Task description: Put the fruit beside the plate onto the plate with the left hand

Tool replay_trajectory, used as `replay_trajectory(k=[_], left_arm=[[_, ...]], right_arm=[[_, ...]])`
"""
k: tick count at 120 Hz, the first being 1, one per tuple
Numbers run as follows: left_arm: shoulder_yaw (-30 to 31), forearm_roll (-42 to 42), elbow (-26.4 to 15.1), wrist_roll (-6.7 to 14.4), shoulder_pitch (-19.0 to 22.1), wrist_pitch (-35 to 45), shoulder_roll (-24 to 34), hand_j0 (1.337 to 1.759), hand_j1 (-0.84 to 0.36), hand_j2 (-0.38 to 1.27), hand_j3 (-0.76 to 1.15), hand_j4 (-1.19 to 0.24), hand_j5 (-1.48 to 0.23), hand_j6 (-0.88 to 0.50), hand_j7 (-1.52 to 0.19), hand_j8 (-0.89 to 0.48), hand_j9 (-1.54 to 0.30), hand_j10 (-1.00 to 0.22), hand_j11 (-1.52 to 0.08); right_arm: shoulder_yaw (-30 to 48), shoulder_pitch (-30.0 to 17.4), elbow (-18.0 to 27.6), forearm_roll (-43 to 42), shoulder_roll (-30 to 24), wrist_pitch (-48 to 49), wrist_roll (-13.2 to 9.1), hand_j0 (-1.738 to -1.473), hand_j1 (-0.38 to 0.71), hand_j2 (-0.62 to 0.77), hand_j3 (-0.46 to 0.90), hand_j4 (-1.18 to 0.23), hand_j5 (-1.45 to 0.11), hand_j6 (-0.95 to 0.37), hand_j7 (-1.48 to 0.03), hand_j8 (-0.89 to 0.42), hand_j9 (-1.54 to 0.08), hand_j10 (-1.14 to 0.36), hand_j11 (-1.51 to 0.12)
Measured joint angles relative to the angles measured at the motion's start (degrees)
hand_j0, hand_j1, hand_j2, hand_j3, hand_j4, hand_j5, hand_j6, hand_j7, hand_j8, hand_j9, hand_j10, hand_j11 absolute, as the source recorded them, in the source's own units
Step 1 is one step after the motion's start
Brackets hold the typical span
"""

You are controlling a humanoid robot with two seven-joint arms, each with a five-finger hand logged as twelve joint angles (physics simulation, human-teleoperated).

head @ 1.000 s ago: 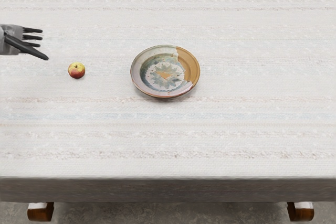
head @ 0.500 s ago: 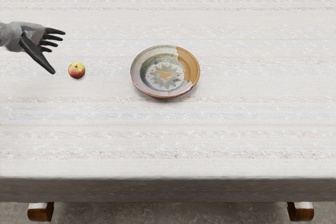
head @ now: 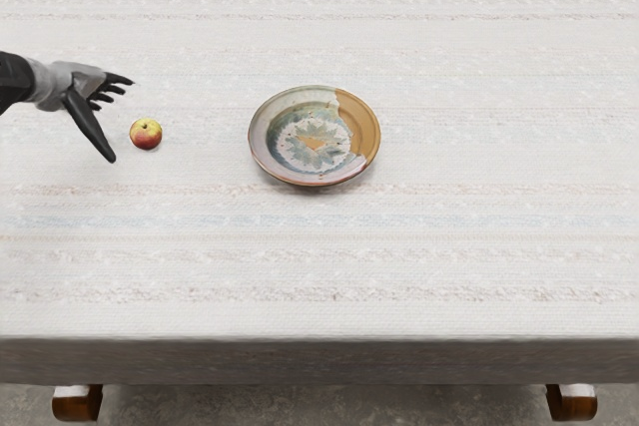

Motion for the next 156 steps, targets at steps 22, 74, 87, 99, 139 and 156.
replay_trajectory(k=[22, 74, 87, 99, 139, 156], left_arm=[[1.8, 0.0, 0.0, 3.2, 1.1, 15.9, -3.1, 1.658, 0.34, 0.0, 0.0, -0.01, -0.01, -0.01, -0.01, -0.01, -0.01, -0.01, -0.01], [1.9, 0.2, -1.7, 4.3, 3.0, 25.6, -7.4, 1.658, 0.17, 0.03, 0.0, -0.15, -0.2, -0.15, -0.2, -0.15, -0.2, -0.15, -0.2], [2.1, 0.3, -2.1, 4.4, 3.8, 25.8, -8.2, 1.658, 0.09, 0.04, 0.0, -0.22, -0.28, -0.22, -0.28, -0.22, -0.28, -0.22, -0.28], [2.1, 0.7, -2.2, 4.4, 4.0, 26.5, -9.1, 1.658, 0.03, 0.05, 0.0, -0.27, -0.34, -0.27, -0.34, -0.27, -0.34, -0.27, -0.34], [2.1, 1.8, -1.8, 4.4, 5.2, 29.4, -10.1, 1.658, -0.13, 0.08, 0.0, -0.4, -0.52, -0.4, -0.52, -0.4, -0.52, -0.4, -0.52], [2.1, 2.4, -1.7, 4.4, 5.7, 30.3, -11.0, 1.658, -0.21, 0.12, 0.0, -0.44, -0.58, -0.44, -0.58, -0.44, -0.58, -0.44, -0.58]], right_arm=[[0.0, 0.0, 0.0, 0.0, 0.0, 0.0, 0.0, -1.658, -0.35, 0.0, 0.0, 0.0, 0.0, 0.0, 0.0, 0.0, 0.0, 0.0, 0.0], [0.0, 0.0, 0.0, 0.0, 0.0, 0.0, 0.0, -1.658, -0.35, 0.0, 0.0, 0.0, 0.0, 0.0, 0.0, 0.0, 0.0, 0.0, 0.0], [0.0, 0.0, 0.0, 0.0, 0.0, 0.0, 0.0, -1.658, -0.35, 0.0, 0.0, 0.0, 0.0, 0.0, 0.0, 0.0, 0.0, 0.0, 0.0], [0.0, 0.0, 0.0, 0.0, 0.0, 0.0, 0.0, -1.658, -0.35, 0.0, 0.0, 0.0, 0.0, 0.0, 0.0, 0.0, 0.0, 0.0, 0.0], [0.0, 0.0, 0.0, 0.0, 0.0, 0.0, 0.0, -1.658, -0.35, 0.0, 0.0, 0.0, 0.0, 0.0, 0.0, 0.0, 0.0, 0.0, 0.0], [0.0, 0.0, 0.0, 0.0, 0.0, 0.0, 0.0, -1.658, -0.35, 0.0, 0.0, 0.0, 0.0, 0.0, 0.0, 0.0, 0.0, 0.0, 0.0]])
